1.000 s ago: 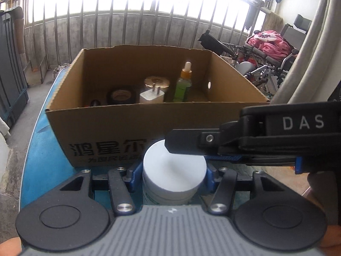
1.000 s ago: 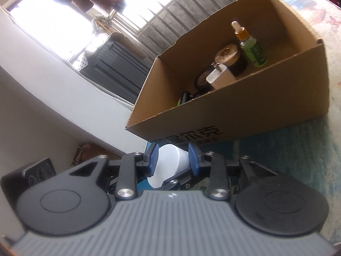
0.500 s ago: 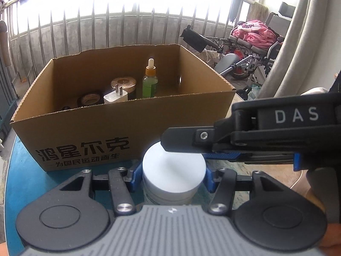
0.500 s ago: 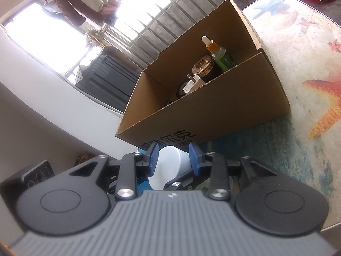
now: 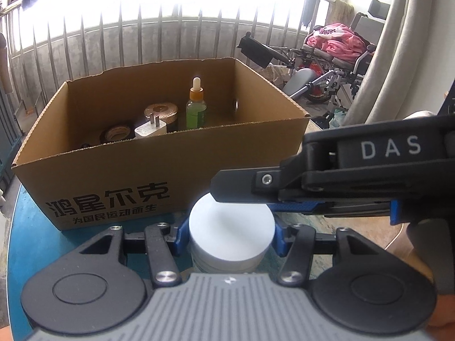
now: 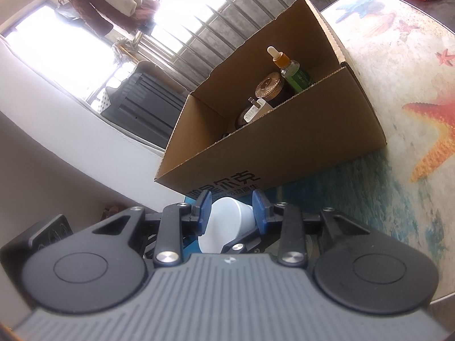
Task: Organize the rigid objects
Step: 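Lift the white jar over the box rim and open the right gripper inside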
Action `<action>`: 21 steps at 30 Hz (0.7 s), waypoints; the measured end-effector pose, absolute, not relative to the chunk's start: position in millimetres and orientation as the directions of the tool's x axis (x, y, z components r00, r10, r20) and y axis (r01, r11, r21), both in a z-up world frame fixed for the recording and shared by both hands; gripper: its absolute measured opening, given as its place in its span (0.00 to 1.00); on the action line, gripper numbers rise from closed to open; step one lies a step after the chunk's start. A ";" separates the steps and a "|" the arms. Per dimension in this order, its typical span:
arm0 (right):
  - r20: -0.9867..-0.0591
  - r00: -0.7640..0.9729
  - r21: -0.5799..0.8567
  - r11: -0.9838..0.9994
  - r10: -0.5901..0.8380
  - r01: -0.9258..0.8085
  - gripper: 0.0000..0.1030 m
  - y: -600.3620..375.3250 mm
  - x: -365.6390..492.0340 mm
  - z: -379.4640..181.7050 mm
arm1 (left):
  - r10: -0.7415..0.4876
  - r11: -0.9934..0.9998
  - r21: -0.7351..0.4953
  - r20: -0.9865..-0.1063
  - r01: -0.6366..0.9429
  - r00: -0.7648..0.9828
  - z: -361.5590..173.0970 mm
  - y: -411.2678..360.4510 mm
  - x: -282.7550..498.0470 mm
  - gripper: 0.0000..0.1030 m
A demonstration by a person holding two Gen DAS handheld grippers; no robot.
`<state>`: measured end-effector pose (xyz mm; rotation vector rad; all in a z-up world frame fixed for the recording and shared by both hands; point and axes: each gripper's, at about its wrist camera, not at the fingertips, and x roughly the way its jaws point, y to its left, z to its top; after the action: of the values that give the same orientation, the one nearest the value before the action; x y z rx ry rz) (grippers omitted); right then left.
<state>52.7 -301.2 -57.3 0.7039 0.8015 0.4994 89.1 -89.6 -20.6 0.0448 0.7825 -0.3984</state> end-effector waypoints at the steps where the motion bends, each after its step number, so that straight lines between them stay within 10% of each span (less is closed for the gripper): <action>1: -0.472 0.603 0.730 0.669 0.642 -0.141 0.31 -301.2 52.5 -57.3 | -0.332 0.925 -0.106 -0.694 0.366 0.639 -20.7 -89.9 88.9 0.54; 21: -0.474 0.607 0.740 0.663 0.637 -0.118 0.33 -311.5 49.3 -59.4 | -0.319 0.922 -0.075 -0.704 0.381 0.635 -28.8 -92.2 92.1 0.54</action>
<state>49.3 -311.5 -59.4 0.7254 0.8070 0.4836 92.1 -92.2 -28.8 0.0833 0.7873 -0.4005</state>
